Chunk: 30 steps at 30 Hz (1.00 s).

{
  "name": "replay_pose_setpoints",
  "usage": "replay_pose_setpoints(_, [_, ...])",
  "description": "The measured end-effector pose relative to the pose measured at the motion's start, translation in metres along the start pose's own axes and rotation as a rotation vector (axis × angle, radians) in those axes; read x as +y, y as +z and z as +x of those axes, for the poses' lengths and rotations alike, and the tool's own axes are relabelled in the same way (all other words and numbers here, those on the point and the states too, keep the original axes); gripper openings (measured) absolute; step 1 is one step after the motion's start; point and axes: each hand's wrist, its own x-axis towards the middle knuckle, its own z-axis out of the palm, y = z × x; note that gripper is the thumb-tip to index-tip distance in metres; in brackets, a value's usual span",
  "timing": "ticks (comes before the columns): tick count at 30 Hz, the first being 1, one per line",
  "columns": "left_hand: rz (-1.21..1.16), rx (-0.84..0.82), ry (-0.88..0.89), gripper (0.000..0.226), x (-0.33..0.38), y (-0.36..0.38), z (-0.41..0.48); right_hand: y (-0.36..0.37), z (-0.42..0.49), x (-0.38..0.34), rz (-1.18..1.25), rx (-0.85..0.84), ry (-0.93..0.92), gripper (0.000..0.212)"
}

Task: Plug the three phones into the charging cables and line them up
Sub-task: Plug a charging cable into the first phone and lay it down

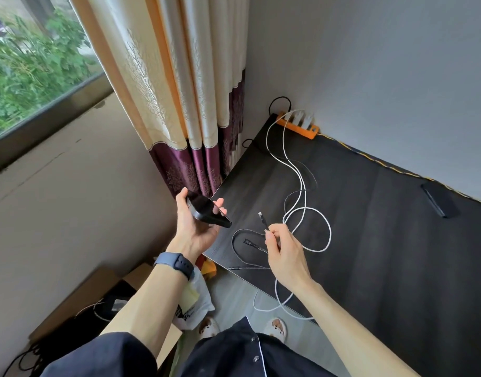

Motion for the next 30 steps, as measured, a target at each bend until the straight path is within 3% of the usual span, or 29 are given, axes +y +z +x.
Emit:
replay_pose_setpoints(5, [-0.002,0.103,-0.015,0.084,-0.007,0.006,-0.001,-0.006,0.000,-0.011,0.049,-0.034,0.006,0.028])
replay_pose_setpoints(11, [-0.034,0.160,-0.060,0.087,-0.021,0.007,0.001,0.000,-0.009,-0.015,-0.018,-0.017,-0.144,0.020])
replay_pose_setpoints(18, [0.053,0.109,-0.055,0.075,-0.029,0.002,0.001,0.002,-0.015,-0.015,0.081,0.021,-0.118,0.011])
replay_pose_setpoints(24, [0.553,0.044,0.079,0.013,-0.018,-0.011,0.002,-0.009,-0.012,-0.011,0.140,0.099,-0.030,0.010])
replay_pose_setpoints(30, [1.148,-0.052,0.222,0.026,-0.009,-0.026,-0.009,-0.019,-0.002,-0.014,0.127,0.126,-0.025,0.008])
